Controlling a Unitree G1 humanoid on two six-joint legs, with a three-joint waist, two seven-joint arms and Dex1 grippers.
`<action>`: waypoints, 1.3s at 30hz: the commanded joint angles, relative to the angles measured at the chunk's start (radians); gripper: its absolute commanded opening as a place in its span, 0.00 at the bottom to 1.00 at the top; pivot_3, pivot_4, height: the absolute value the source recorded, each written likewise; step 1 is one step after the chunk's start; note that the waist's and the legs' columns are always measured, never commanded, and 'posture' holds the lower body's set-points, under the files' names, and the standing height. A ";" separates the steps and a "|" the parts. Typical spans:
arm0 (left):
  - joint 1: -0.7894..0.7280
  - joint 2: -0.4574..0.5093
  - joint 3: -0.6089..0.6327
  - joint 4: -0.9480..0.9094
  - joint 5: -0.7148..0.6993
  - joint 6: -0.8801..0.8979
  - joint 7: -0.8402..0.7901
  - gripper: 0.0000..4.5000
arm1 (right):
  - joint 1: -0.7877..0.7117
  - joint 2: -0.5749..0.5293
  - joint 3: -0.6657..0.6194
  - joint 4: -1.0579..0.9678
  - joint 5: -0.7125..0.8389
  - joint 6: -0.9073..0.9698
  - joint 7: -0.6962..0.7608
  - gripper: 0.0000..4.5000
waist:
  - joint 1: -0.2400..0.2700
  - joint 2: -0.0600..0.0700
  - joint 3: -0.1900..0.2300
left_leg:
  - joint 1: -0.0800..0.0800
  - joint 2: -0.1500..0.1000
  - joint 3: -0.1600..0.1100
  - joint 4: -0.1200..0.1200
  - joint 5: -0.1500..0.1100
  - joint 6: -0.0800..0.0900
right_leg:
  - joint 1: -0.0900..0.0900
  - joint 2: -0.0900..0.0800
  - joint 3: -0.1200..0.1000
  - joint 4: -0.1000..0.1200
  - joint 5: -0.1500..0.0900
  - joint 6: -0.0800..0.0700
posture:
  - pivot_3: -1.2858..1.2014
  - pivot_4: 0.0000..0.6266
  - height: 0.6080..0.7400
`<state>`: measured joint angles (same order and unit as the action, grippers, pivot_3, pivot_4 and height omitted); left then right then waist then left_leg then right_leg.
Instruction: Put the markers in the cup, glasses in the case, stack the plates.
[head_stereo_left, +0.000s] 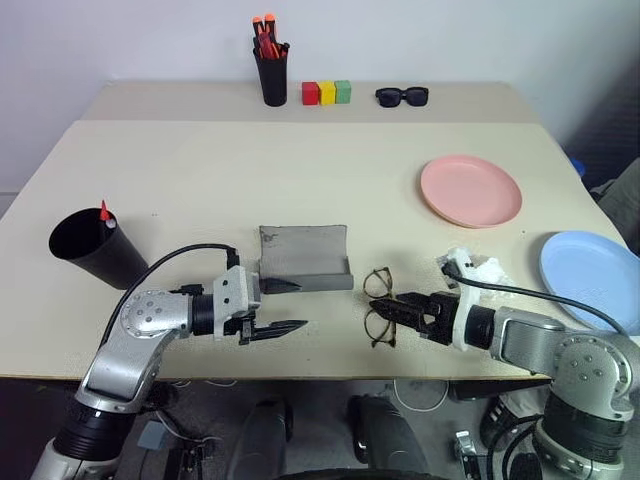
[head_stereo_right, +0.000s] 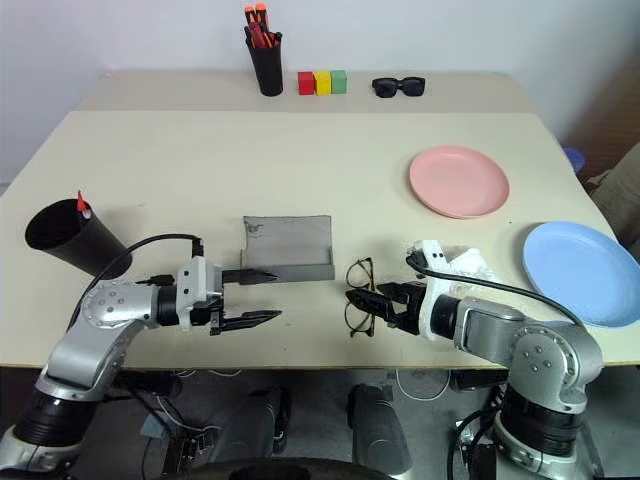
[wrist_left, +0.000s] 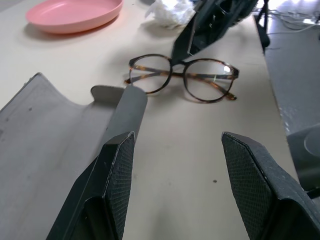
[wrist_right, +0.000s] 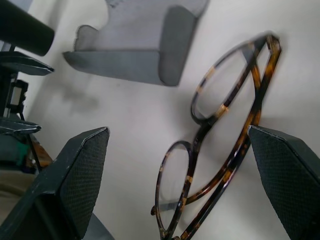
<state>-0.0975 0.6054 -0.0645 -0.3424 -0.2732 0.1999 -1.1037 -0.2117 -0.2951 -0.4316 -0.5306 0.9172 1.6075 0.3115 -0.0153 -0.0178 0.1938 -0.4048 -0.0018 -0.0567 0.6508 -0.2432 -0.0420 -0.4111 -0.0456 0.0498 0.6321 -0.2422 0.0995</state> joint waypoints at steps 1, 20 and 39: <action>0.011 0.007 0.017 -0.054 -0.026 -0.019 0.025 0.62 | -0.019 0.026 -0.027 0.012 0.032 0.007 -0.042 1.00 | -0.001 0.000 0.000 | 0.000 0.000 0.000 0.000 0.000 0.000 | 0.000 0.000 0.000 0.000 0.000 0.000 | 0.52 0.24 1.00; -0.001 0.022 0.025 -0.031 -0.027 -0.009 0.086 0.64 | -0.054 -0.071 -0.006 0.022 0.081 0.004 -0.118 0.01 | -0.003 0.001 0.000 | 0.000 0.000 0.001 -0.001 0.000 0.000 | 0.000 0.000 0.000 -0.002 0.000 0.000 | 0.52 0.24 1.00; 0.186 0.040 0.237 0.059 -0.065 -0.038 0.197 0.64 | -0.722 -0.305 0.833 0.407 -0.434 -0.784 0.530 0.01 | -0.027 0.002 0.000 | -0.003 0.001 0.004 -0.003 0.000 0.000 | -0.006 -0.001 0.001 -0.002 -0.001 -0.002 | 0.52 0.24 1.00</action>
<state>0.0841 0.6430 0.1429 -0.2642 -0.3235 0.1855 -0.9130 -0.8842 -0.6259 0.3730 -0.1905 0.5284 0.8936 0.7801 -0.0427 -0.0159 0.1943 -0.4078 -0.0008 -0.0523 0.6479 -0.2433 -0.0419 -0.4173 -0.0470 0.0508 0.6303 -0.2429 0.0977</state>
